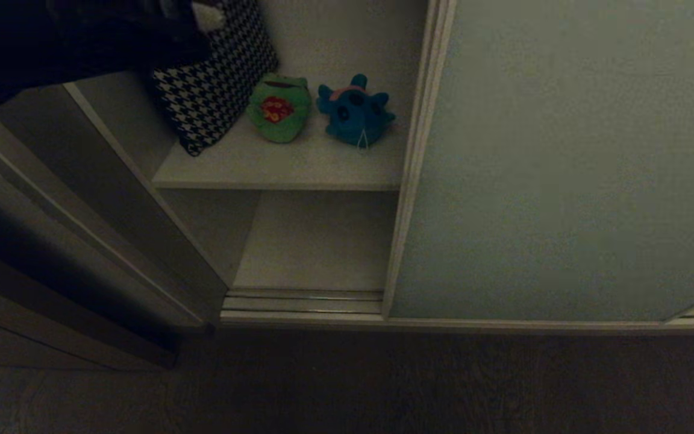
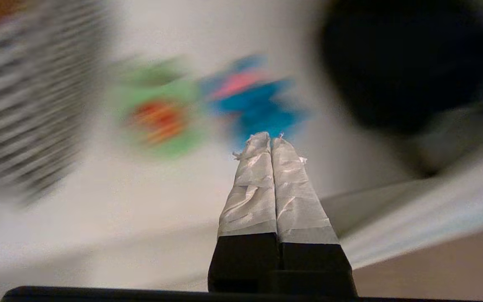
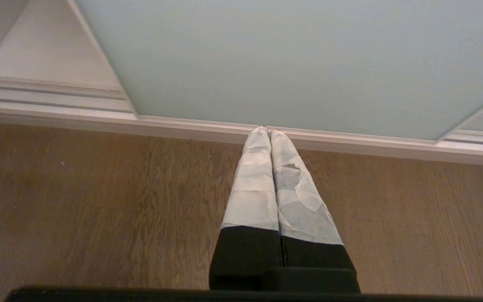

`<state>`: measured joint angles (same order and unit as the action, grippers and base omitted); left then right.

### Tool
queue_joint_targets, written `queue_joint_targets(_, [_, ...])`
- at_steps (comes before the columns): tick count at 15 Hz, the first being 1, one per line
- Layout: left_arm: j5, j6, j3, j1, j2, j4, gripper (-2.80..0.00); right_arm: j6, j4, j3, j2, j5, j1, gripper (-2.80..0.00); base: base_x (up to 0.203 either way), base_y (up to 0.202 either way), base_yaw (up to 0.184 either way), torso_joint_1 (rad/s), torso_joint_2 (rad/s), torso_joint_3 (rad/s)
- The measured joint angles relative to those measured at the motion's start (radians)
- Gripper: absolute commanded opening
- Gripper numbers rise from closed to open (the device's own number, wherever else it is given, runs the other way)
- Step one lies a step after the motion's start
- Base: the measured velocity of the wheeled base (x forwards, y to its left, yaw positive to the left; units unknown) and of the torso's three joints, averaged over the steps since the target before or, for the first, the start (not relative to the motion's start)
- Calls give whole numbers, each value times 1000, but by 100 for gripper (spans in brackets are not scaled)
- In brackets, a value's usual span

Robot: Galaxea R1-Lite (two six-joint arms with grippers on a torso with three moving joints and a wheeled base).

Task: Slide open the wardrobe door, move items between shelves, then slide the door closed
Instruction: Open the door

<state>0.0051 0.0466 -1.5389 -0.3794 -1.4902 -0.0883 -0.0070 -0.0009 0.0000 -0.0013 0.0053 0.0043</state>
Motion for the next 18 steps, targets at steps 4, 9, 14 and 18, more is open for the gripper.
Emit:
queue_joint_targets(4, [49, -6, 248, 161, 226, 121, -280, 0, 0, 0, 0, 0, 0, -280, 0, 0, 0, 0, 0, 0])
queue_joint_targets(9, [41, -17, 726, 328, 692, 191, -280, 0, 0, 0, 0, 0, 0, -280, 0, 0, 0, 0, 0, 0])
queue_joint_targets(14, [4, -37, 1067, 467, 1107, 309, -280, 0, 0, 0, 0, 0, 0, -280, 0, 0, 0, 0, 0, 0])
queue_joint_targets(18, [-16, -52, 1179, 404, 1206, 208, -280, 0, 0, 0, 0, 0, 0, -280, 0, 0, 0, 0, 0, 0])
